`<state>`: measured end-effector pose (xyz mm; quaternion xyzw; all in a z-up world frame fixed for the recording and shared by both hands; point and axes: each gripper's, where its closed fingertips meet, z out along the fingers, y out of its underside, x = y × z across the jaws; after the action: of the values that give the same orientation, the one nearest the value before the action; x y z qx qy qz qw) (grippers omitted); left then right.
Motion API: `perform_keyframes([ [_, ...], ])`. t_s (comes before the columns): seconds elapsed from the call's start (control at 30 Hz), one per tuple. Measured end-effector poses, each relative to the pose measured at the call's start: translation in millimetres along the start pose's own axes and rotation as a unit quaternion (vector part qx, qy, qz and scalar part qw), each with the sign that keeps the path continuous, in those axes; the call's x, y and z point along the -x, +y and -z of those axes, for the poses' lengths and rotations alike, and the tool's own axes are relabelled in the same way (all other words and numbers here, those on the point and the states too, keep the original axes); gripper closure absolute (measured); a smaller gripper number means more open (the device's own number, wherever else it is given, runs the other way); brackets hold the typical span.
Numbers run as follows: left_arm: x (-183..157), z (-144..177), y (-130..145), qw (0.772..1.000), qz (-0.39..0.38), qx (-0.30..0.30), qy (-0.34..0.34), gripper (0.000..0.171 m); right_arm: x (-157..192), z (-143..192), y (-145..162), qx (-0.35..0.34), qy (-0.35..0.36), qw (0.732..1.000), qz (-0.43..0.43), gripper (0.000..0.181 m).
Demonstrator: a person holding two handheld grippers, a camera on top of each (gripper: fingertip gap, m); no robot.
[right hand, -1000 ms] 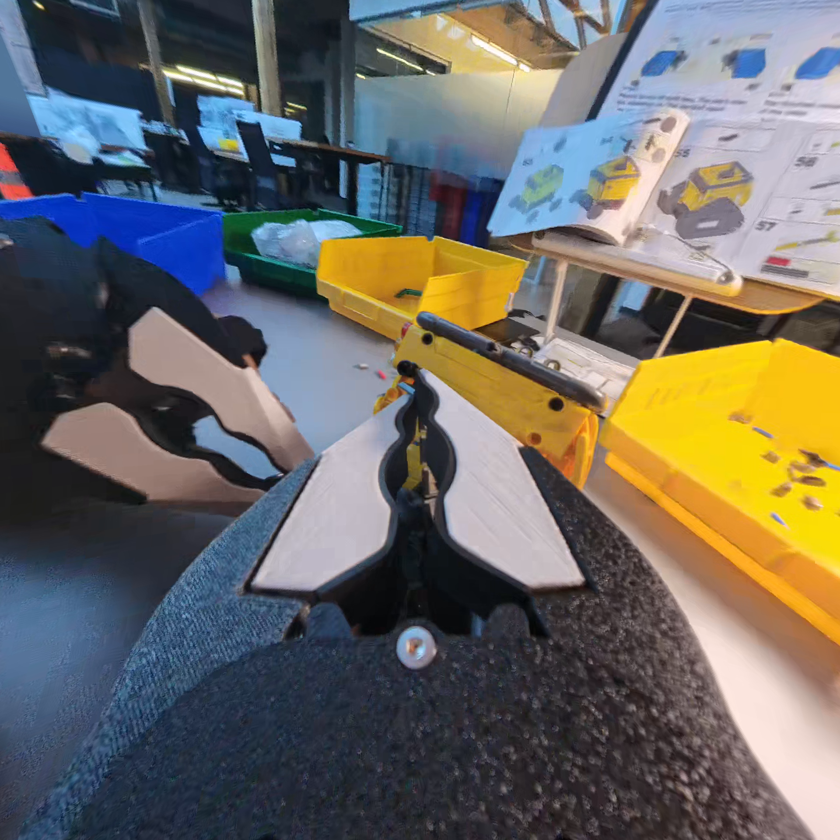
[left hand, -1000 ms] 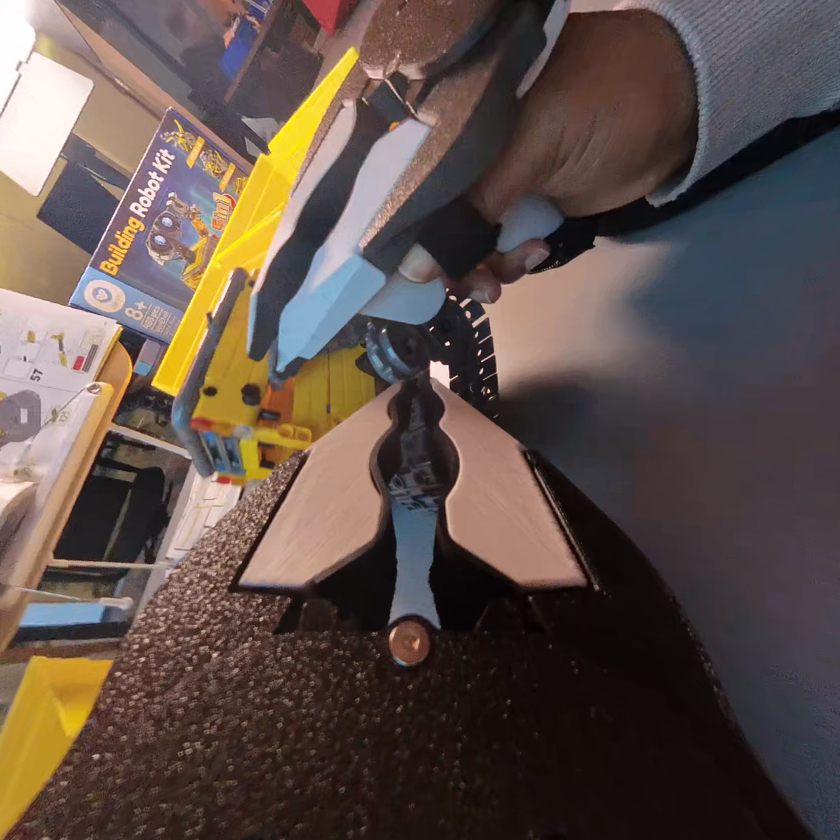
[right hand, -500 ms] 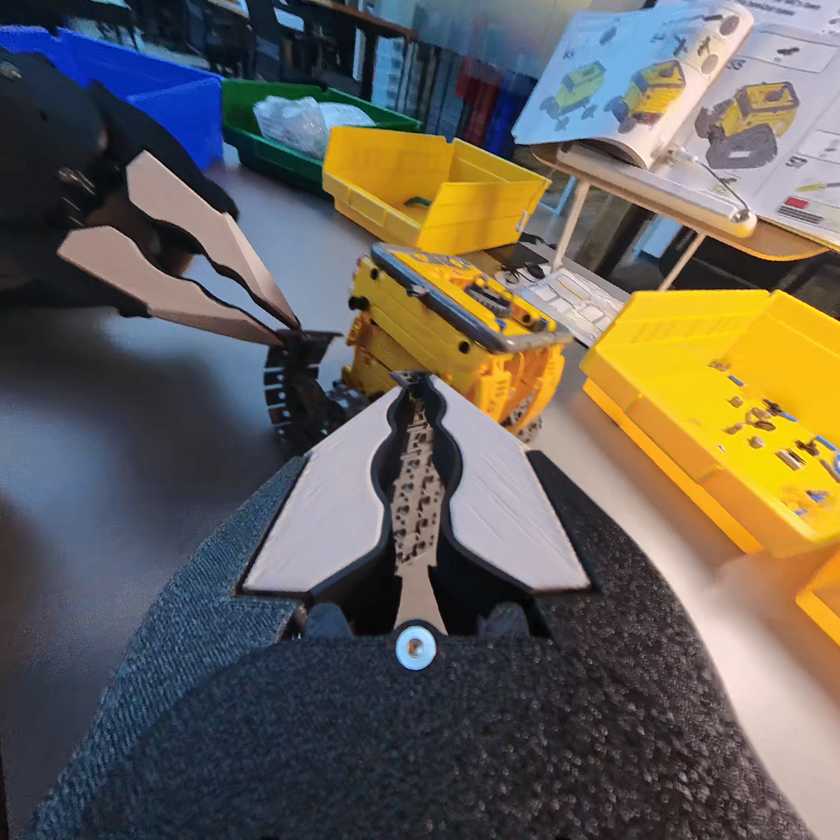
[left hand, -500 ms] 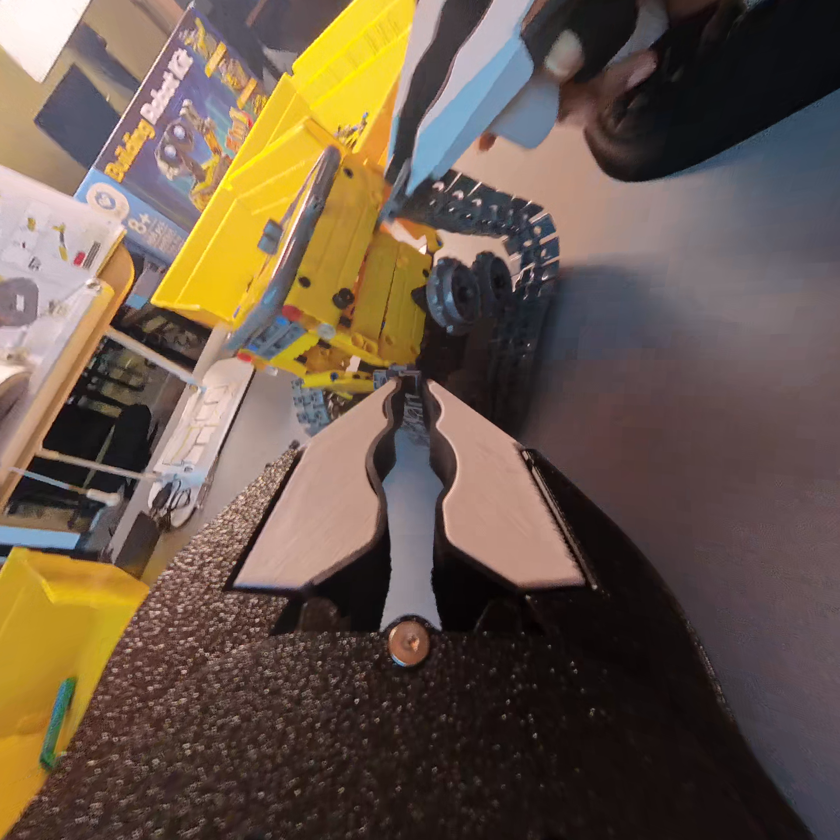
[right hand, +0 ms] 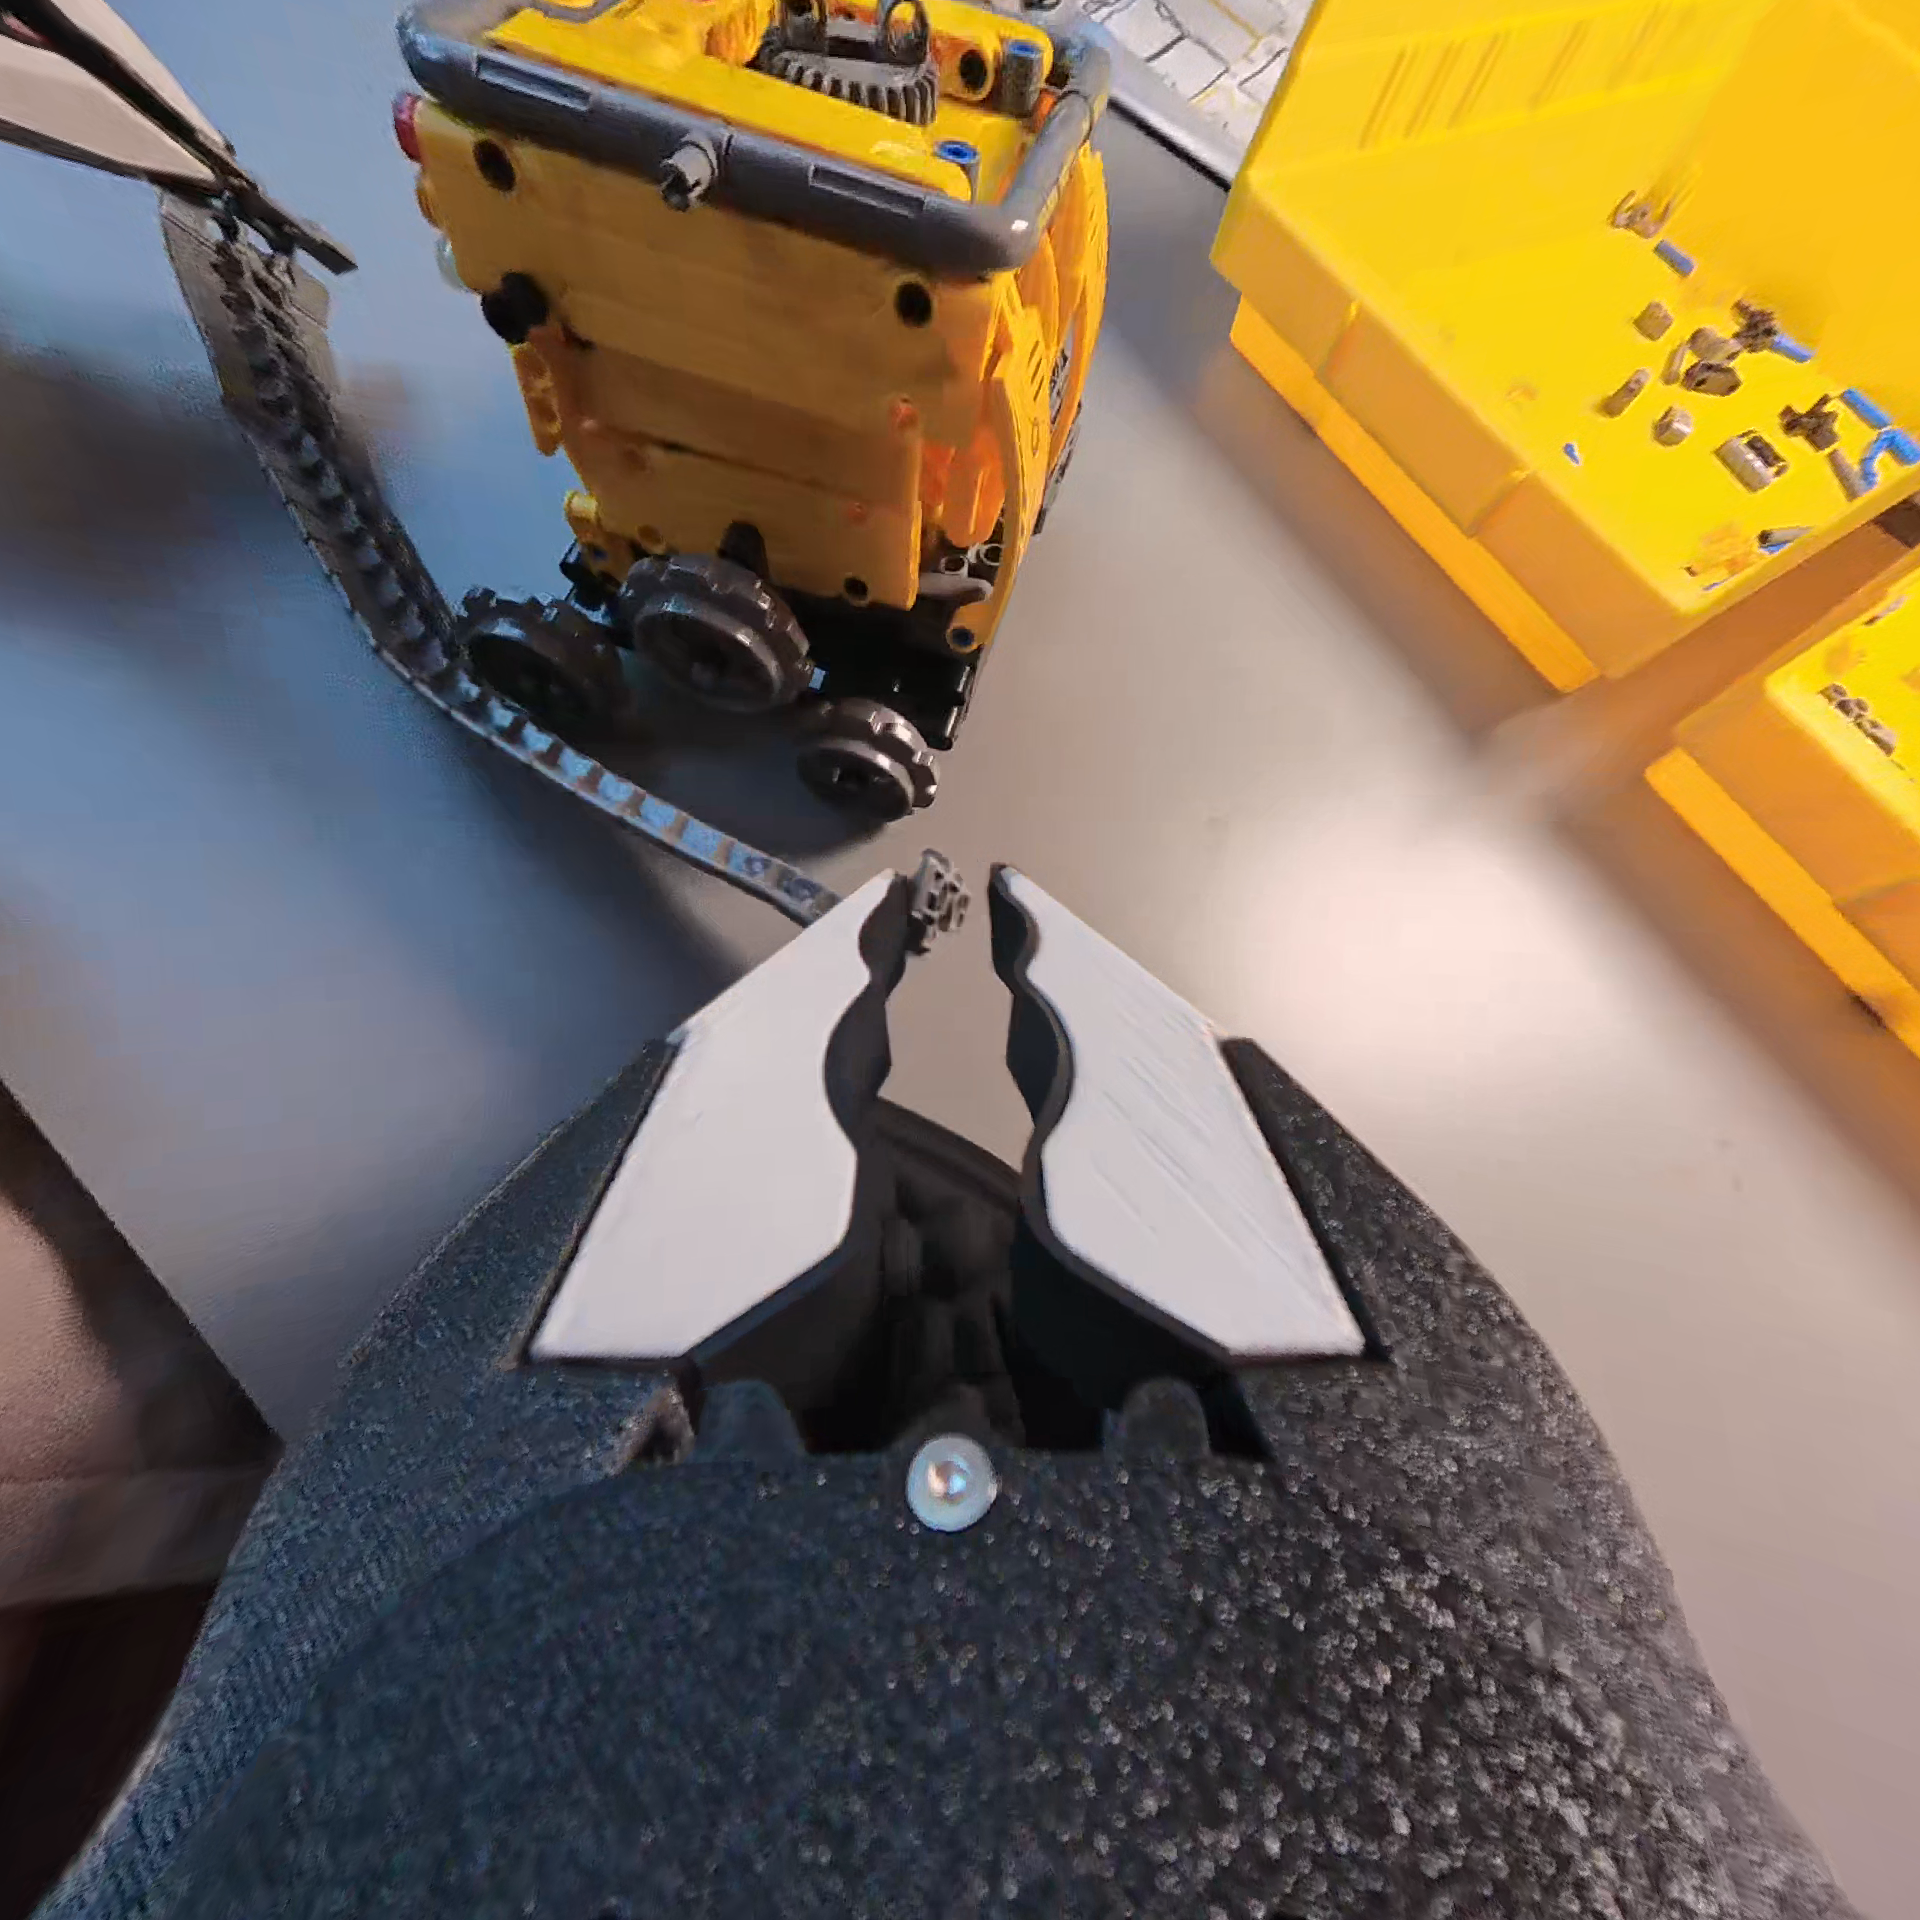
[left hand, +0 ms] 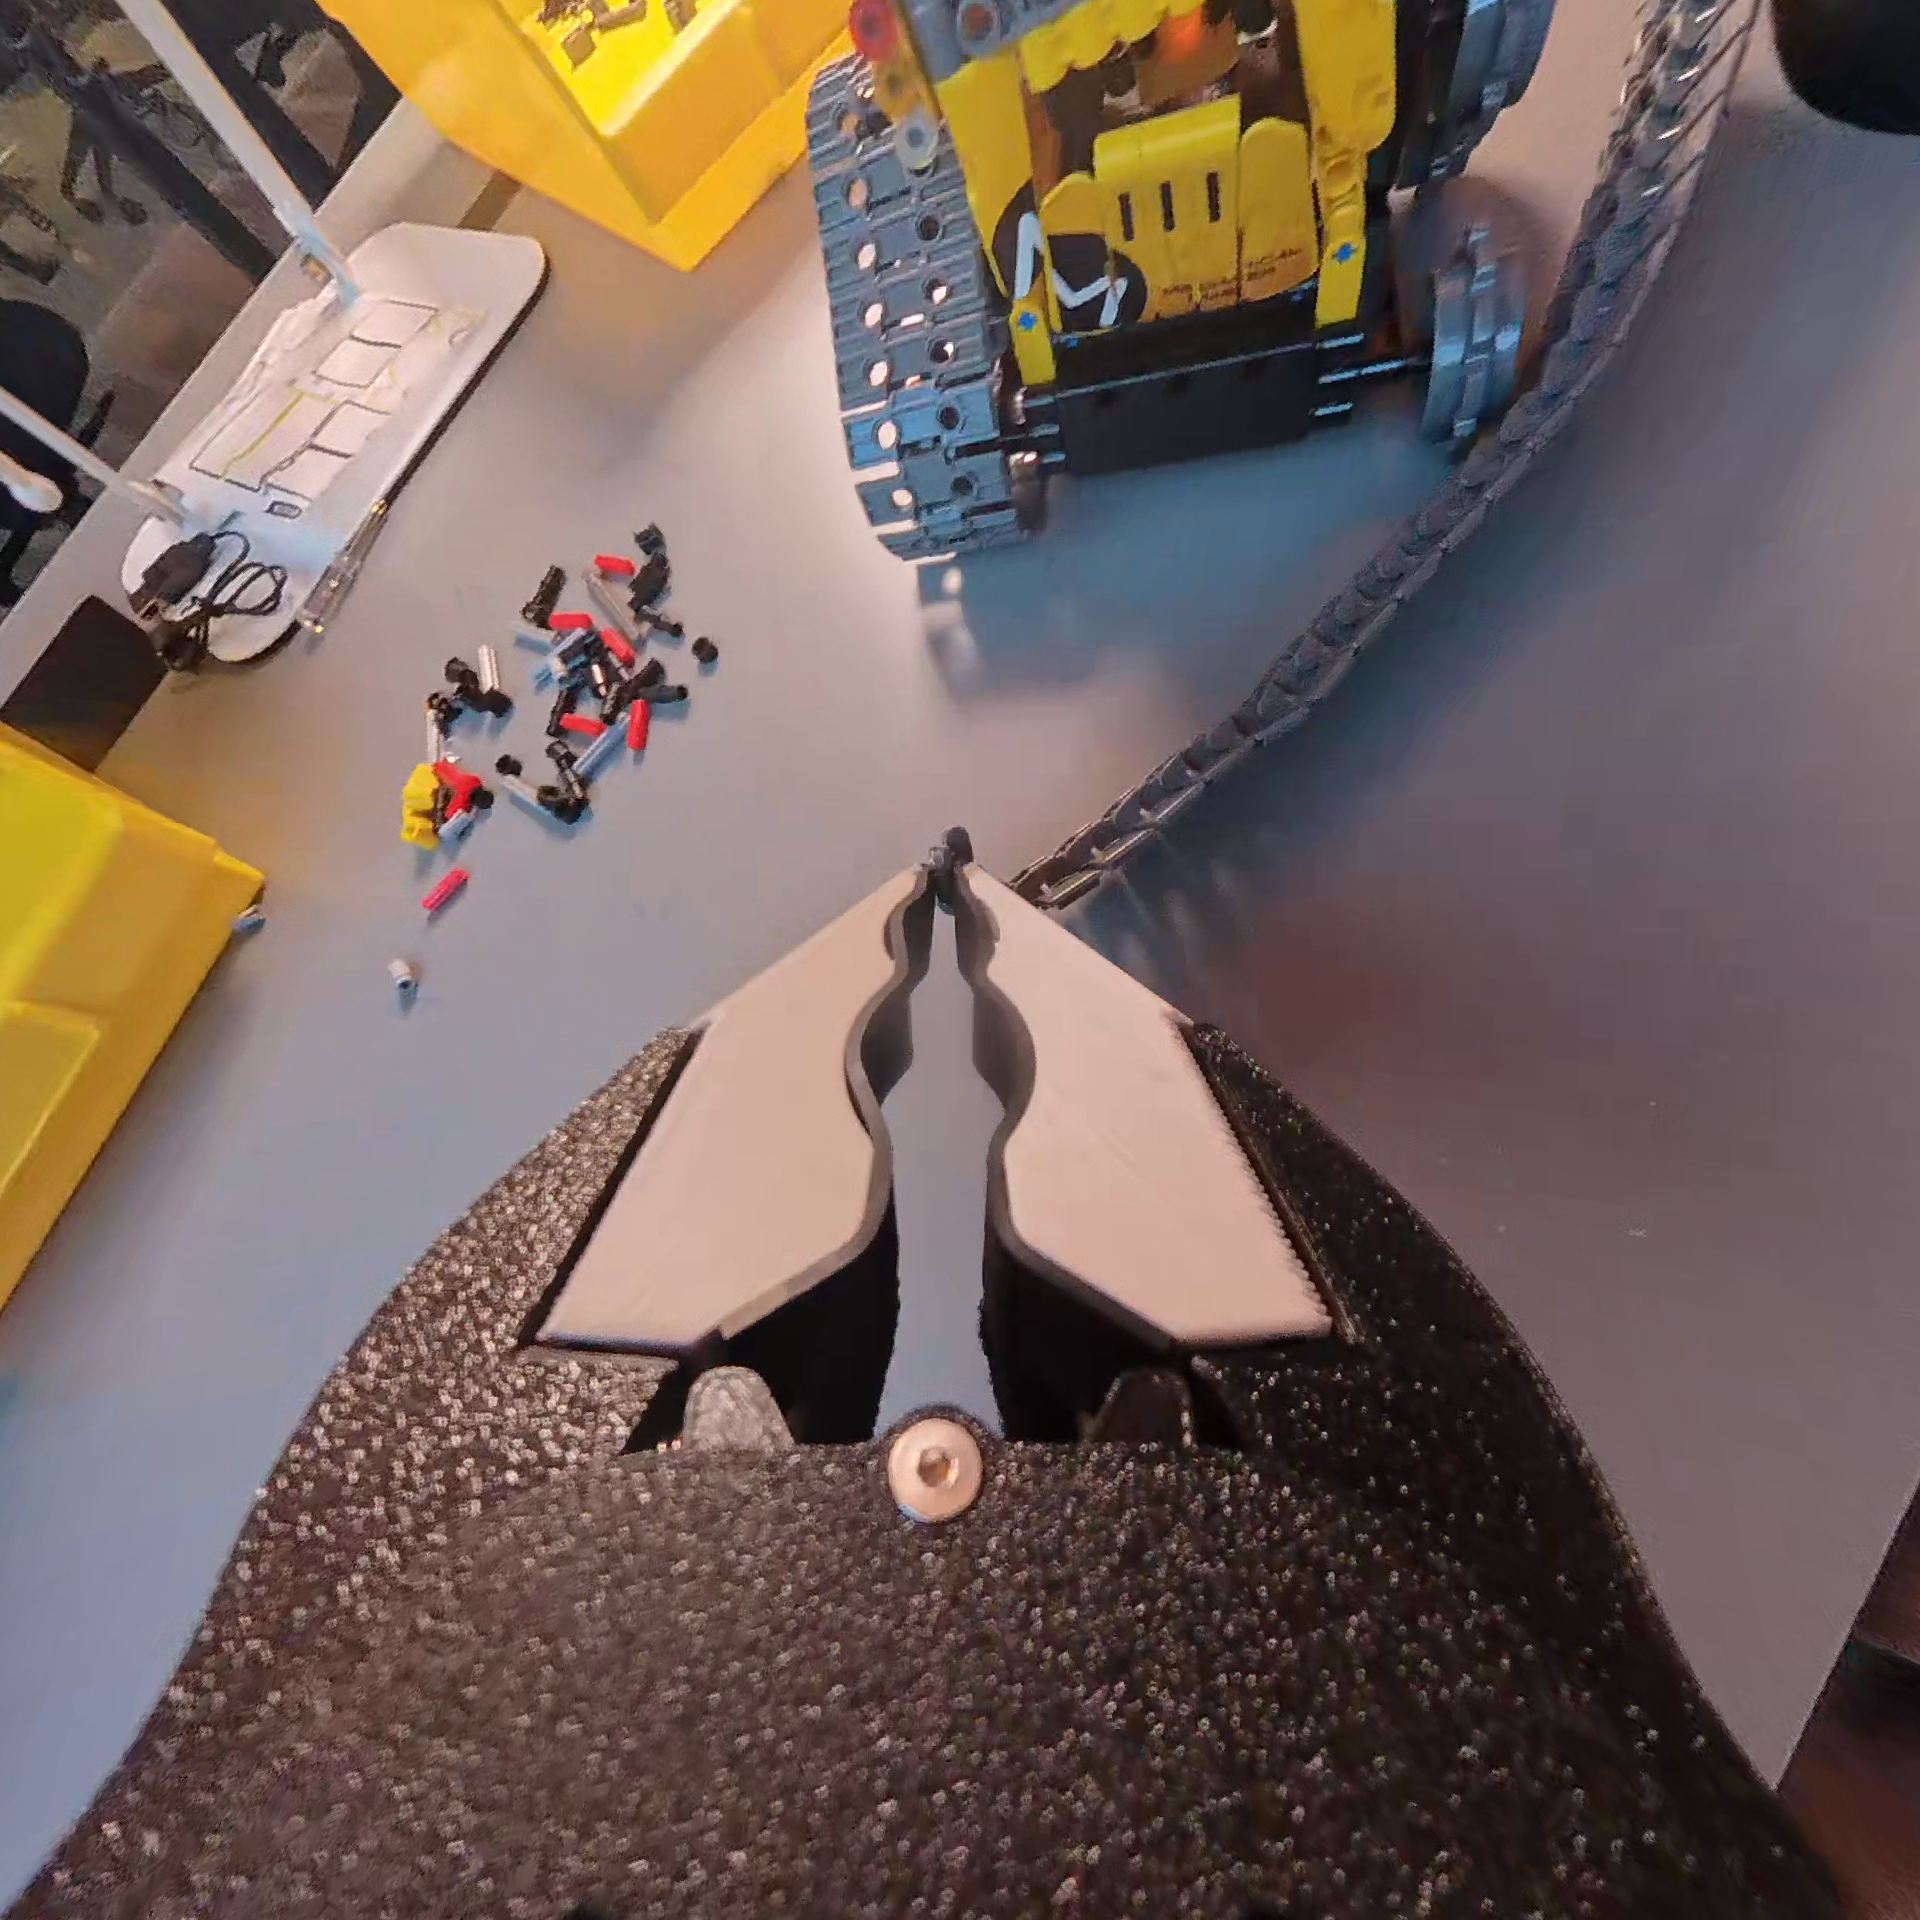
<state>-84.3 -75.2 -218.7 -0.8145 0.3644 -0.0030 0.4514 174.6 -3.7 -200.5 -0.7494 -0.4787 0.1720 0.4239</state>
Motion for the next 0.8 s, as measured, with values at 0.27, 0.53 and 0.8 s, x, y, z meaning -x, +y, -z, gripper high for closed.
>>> perform_keyframes([
  [0.27,14,21,26,0.999,0.03,0.02,-0.01,0.168,9,16,-20,-0.074,-0.026,0.997,0.011,0.118],
  [0.53,29,71,-17,0.979,0.143,-0.14,0.048,0.134,12,21,-45,-0.134,-0.054,0.989,0.005,0.137],
  [0.8,50,59,-35,0.976,0.134,-0.165,0.053,0.117,3,17,-84,-0.13,-0.016,0.98,0.151,0.175],
])
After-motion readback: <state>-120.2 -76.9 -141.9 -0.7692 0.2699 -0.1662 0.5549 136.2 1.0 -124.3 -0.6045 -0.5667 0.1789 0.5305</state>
